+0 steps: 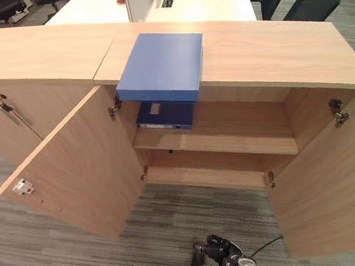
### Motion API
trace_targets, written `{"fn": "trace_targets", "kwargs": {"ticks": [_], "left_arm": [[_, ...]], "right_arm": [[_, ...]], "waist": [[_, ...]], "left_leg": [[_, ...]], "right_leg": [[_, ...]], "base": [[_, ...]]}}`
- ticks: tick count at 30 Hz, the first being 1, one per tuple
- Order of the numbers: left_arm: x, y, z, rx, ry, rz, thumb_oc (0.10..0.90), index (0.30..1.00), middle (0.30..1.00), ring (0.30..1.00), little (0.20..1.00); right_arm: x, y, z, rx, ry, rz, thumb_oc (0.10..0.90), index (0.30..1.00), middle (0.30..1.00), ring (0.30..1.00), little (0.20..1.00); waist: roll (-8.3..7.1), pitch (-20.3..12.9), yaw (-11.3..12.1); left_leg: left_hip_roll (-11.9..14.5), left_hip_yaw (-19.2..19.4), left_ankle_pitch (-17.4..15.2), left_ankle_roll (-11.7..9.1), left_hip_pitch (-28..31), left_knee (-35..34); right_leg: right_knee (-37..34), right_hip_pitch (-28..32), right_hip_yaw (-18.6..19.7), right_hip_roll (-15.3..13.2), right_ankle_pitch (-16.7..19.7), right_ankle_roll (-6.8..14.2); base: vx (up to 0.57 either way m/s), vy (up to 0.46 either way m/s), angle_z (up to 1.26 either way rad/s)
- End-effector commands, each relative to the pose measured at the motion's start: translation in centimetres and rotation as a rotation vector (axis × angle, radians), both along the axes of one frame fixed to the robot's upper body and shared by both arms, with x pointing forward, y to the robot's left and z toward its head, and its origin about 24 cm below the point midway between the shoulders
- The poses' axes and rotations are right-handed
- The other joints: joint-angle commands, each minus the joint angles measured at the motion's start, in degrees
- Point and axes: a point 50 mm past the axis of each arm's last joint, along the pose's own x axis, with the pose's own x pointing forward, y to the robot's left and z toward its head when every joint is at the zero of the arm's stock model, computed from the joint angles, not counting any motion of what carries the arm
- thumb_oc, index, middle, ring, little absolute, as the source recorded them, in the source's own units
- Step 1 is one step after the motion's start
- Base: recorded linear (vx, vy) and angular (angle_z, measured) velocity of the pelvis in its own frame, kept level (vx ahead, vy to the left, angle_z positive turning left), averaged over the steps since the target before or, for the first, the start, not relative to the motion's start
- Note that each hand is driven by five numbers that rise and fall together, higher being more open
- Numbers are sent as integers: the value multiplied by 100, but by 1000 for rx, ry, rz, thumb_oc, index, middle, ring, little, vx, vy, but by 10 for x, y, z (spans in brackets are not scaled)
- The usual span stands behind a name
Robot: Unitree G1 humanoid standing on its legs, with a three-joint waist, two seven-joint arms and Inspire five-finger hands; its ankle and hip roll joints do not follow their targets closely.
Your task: Put the empty folder in the office cabinet
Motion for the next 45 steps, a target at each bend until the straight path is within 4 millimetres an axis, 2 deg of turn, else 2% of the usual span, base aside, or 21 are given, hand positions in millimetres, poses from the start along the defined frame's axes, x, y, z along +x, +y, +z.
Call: {"fn": "trace_targets", "kwargs": {"ticks": [1, 5, 9, 11, 14, 15, 17, 18, 19, 20, 22, 23, 25, 26, 28, 29, 31, 32, 37, 45], "left_arm": [[-9, 19, 4, 57, 22, -65, 800, 900, 900, 900, 900], [4, 18, 5, 57, -25, -31, 800, 900, 900, 900, 900], [24, 10, 7, 45, -79, -97, 800, 900, 900, 900, 900], [25, 9, 7, 45, -76, -112, 800, 900, 900, 900, 900], [22, 10, 6, 43, -60, -118, 800, 900, 900, 900, 900], [21, 10, 6, 44, -56, -116, 800, 900, 900, 900, 900], [19, 11, 6, 43, -49, -104, 800, 900, 900, 900, 900], [18, 11, 6, 42, -49, -90, 800, 900, 900, 900, 900], [22, 8, 6, 31, -65, -98, 800, 900, 900, 900, 900], [25, 6, 6, 20, -80, -96, 800, 900, 900, 900, 900], [46, -2, 10, -36, -181, -64, 800, 900, 900, 900, 900], [61, -6, 15, -70, -257, -44, 800, 900, 900, 900, 900], [73, -10, 20, -101, -321, -36, 800, 900, 900, 900, 900], [83, -15, 25, -135, -380, -40, 800, 900, 900, 900, 900], [93, -19, 32, -158, -444, -54, 800, 900, 900, 900, 900], [102, -22, 40, -175, -512, -62, 800, 900, 900, 900, 900], [105, -23, 44, -183, -538, -67, 800, 900, 900, 900, 900], [113, -24, 52, -179, -589, -88, 800, 900, 900, 900, 900], [123, -26, 71, -190, -697, -113, 800, 900, 900, 900, 900], [125, -18, 83, -160, -753, -110, 800, 900, 900, 900, 900]], "right_arm": [[-41, -36, -12, -92, 169, -71, 800, 900, 900, 900, 900], [-51, -49, -13, -117, 195, -134, 800, 900, 900, 900, 900], [-57, -55, -13, -135, 201, -157, 800, 900, 900, 900, 900], [-60, -55, -14, -142, 211, -147, 800, 900, 900, 900, 900], [-63, -56, -14, -148, 220, -147, 800, 900, 900, 900, 900], [-64, -57, -14, -150, 224, -152, 800, 900, 900, 900, 900], [-64, -59, -14, -152, 221, -169, 800, 900, 900, 900, 900], [-67, -59, -14, -153, 230, -172, 800, 900, 900, 900, 900], [-72, -63, -15, -167, 250, -186, 800, 900, 900, 900, 900], [-72, -65, -15, -175, 251, -188, 800, 900, 900, 900, 900], [-71, -64, -14, -182, 245, -152, 800, 900, 900, 900, 900], [-68, -62, -14, -180, 233, -123, 800, 900, 900, 900, 900], [-64, -61, -13, -180, 218, -115, 800, 900, 900, 900, 900], [-62, -59, -13, -174, 212, -104, 800, 900, 900, 900, 900], [-61, -58, -13, -168, 207, -111, 800, 900, 900, 900, 900], [-62, -58, -13, -159, 210, -125, 800, 900, 900, 900, 900], [-64, -58, -14, -158, 217, -126, 800, 900, 900, 900, 900], [-67, -59, -14, -164, 236, -121, 800, 900, 900, 900, 900], [-69, -62, -14, -179, 244, -112, 800, 900, 900, 900, 900], [-76, -60, -16, -178, 270, -107, 800, 900, 900, 900, 900]], "waist": [[3, -224, 181], [-79, -282, 99], [-169, -323, -37], [-238, -337, -79], [-245, -313, -102], [-259, -287, -109], [-264, -223, -128], [-302, -186, -128], [-303, -87, -127], [-289, -45, -113], [-413, -6, -56], [-426, -6, -30], [-395, 24, 19], [-304, -17, 33], [-236, -104, 26], [-178, -174, -10], [-141, -213, -8], [-57, -288, -11], [93, -403, -45], [124, -454, -21]], "left_leg": [[170, 253, -85, -250, 107, -372], [360, 194, -164, -382, 244, -372], [560, 297, -177, -559, 335, -372], [574, 386, -117, -572, 321, -372], [631, 436, -157, -606, 355, -286], [645, 456, -197, -621, 296, -109], [731, 500, -476, -668, 155, 475], [807, 559, -566, -721, -20, 1126], [956, 707, -580, -682, -225, 1774], [969, 678, -548, -637, -315, 1868], [517, 120, -527, -521, -926, 1685], [239, -75, -157, -516, -1214, 1375], [94, -230, -54, -553, -1362, 1317], [86, -242, -63, -525, -1087, 1019], [68, -285, -37, -475, -768, 659], [82, -260, 42, -448, -540, 328], [90, -228, 103, -435, -398, 97], [83, -248, 228, -422, -218, -246], [44, -310, 272, -405, -233, -372], [8, -379, 235, -375, -142, -372]], "right_leg": [[-838, 1079, -285, -420, 577, 275], [-880, 1278, -309, -293, 456, 213], [-1027, 1434, -269, -146, 320, 150], [-1027, 1400, -237, -130, 301, 103], [-1027, 1466, -196, -83, 217, 78], [-1027, 1489, -173, -90, 207, 70], [-1027, 1598, -99, -70, 147, 64], [-1027, 1684, -65, -32, 90, 19], [-1027, 1885, -32, 6, -38, -42], [-1027, 1918, -13, -2, -60, -63], [-1027, 1930, 108, -127, 3, -29], [-1027, 1848, 157, -154, 100, -35], [-1027, 1896, 316, -114, 117, -26], [-1027, 1976, 447, -54, 118, -14], [-1027, 2036, 487, -48, 125, 3], [-1027, 2058, 512, -59, 138, 19], [-1027, 2071, 538, -52, 135, 29], [-1027, 2062, 552, -41, 113, 50], [-1027, 2017, 525, -69, 86, 108], [-1027, 2145, 437, -134, 24, 135]], "base": [[294, -179, 71], [278, -218, 31], [188, -177, -2], [82, -134, -11], [64, -95, -4], [102, -107, 4], [104, -130, 0], [72, -161, -9], [62, -136, -17], [28, -48, -22], [-39, 45, -33], [-77, 64, -33], [-19, 74, -46], [88, 108, -137], [136, 140, -113], [95, 114, 1], [83, 114, 7], [79, 112, -4], [31, 94, -1], [31, 60, 24]]}}
